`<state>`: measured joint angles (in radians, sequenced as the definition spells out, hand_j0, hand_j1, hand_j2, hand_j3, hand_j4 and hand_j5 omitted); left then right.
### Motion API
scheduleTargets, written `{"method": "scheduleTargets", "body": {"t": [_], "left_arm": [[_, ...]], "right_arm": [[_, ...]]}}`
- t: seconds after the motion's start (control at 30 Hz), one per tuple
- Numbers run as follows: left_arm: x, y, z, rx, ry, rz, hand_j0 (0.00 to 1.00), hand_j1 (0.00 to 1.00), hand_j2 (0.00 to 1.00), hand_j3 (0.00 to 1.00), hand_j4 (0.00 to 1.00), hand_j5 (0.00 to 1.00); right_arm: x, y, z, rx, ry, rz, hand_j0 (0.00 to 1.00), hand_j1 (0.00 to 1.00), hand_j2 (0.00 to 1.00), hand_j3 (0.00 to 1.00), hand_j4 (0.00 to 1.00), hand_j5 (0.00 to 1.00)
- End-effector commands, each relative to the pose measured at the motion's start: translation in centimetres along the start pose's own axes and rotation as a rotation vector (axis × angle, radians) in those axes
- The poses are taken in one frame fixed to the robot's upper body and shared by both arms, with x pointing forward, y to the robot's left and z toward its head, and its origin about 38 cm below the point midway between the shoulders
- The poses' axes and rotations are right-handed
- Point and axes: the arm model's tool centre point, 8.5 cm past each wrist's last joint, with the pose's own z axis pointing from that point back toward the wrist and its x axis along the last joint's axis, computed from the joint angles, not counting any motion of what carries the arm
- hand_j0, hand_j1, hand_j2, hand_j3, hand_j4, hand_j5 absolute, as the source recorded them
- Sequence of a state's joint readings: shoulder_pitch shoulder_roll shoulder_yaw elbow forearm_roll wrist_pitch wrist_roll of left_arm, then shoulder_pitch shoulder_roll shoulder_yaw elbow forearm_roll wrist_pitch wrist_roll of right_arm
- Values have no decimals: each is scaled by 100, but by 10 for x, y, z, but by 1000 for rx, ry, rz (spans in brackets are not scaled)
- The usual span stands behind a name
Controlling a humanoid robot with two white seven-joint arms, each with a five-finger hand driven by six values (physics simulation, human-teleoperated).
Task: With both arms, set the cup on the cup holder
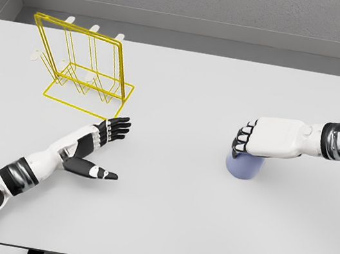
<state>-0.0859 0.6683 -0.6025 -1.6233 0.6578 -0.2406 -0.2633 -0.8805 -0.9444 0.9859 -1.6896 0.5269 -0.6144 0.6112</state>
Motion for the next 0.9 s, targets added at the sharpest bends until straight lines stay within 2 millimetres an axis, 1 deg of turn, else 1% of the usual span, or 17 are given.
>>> {"method": "scheduleTargets", "body": {"t": [0.0, 0.07, 0.17, 0.23, 0.27, 0.4, 0.43, 0.6, 0.63, 0.67, 0.87], "left_arm": [[-1, 0, 0, 1, 2, 3, 100, 100, 100, 100, 100, 100], [-1, 0, 0, 1, 2, 3, 100, 100, 100, 100, 100, 100], [-2, 1, 1, 4, 6, 4, 100, 100, 100, 100, 100, 100], [-3, -1, 1, -2, 10, 7, 100, 100, 100, 100, 100, 100], [-3, -1, 0, -2, 9, 6, 100, 100, 100, 100, 100, 100], [-1, 1, -1, -2, 6, 0, 100, 100, 100, 100, 100, 100], [-1, 1, -1, -2, 6, 0, 100, 100, 100, 100, 100, 100], [0, 5, -1, 4, 7, -6, 100, 100, 100, 100, 100, 100], [-1, 6, -1, 6, 9, -7, 100, 100, 100, 100, 100, 100], [-2, 7, -1, 8, 12, -7, 100, 100, 100, 100, 100, 100], [0, 7, -2, 8, 9, -9, 100, 100, 100, 100, 100, 100]], "right_arm": [[-1, -2, 1, -6, 3, -4, 58, 58, 58, 58, 58, 58], [-1, -3, 4, -10, 5, -1, 58, 58, 58, 58, 58, 58], [3, -18, 11, -41, 7, 37, 56, 56, 56, 56, 56, 56], [5, -21, 12, -48, 3, 46, 56, 56, 56, 56, 56, 56], [7, -25, 12, -55, -2, 53, 54, 54, 54, 54, 54, 54], [8, -32, 10, -72, -11, 64, 53, 53, 53, 53, 53, 53], [9, -33, 9, -76, -14, 64, 53, 53, 53, 53, 53, 53], [17, -53, -9, -130, -59, 85, 53, 53, 53, 53, 53, 53], [16, -57, -8, -136, -56, 93, 53, 53, 53, 53, 53, 53], [18, -62, -12, -149, -68, 98, 53, 53, 53, 53, 53, 53], [27, -78, -27, -195, -111, 112, 53, 53, 53, 53, 53, 53]]}}
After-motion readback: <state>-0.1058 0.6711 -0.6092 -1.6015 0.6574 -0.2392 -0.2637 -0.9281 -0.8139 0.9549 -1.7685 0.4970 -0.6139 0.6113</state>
